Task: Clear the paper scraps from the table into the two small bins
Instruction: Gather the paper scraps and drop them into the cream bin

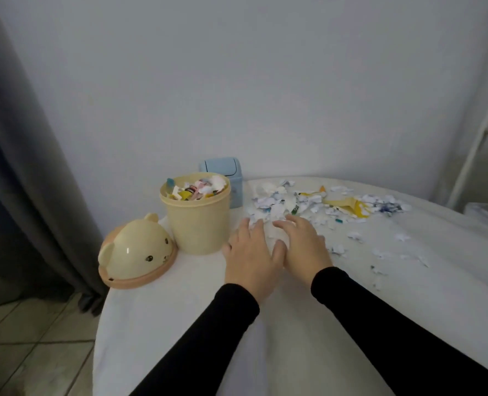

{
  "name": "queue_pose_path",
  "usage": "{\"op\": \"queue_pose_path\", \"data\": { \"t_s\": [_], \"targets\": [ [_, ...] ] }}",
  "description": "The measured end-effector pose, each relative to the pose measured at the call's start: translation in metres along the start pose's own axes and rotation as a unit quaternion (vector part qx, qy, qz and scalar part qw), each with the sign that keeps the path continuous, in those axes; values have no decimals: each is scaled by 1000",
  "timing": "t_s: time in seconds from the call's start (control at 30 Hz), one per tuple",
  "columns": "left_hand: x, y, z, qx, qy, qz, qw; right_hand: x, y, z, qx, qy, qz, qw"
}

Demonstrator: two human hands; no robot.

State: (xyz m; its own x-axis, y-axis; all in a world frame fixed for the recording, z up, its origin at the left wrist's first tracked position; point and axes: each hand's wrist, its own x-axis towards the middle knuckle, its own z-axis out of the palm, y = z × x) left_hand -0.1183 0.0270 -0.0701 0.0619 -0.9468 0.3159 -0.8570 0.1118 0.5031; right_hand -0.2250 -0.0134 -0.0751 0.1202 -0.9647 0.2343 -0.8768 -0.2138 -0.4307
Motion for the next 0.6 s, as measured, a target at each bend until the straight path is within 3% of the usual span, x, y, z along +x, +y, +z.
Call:
{"op": "queue_pose_path", "data": {
  "t_s": [0.07, 0.17, 0.3, 0.47, 0.6],
  "targets": [
    [-12, 9, 24, -1, -126, -84, 988, -17, 25, -4, -48, -9, 70, 996],
    [-20, 23, 47, 60, -182, -72, 979, -39, 61, -10, -84, -21, 176, 981],
    [-22, 48, 63, 71, -199, -24, 977, -51, 83, -18, -90, -64, 217, 970],
    [-17, 66, 75, 88, -157, 9, 984, -45, 106, -34, -113, -9, 125, 986],
    [-11, 60, 81, 110, -174, -24, 978, -44, 141, -48, -106, 9, 251, 962]
  ]
}}
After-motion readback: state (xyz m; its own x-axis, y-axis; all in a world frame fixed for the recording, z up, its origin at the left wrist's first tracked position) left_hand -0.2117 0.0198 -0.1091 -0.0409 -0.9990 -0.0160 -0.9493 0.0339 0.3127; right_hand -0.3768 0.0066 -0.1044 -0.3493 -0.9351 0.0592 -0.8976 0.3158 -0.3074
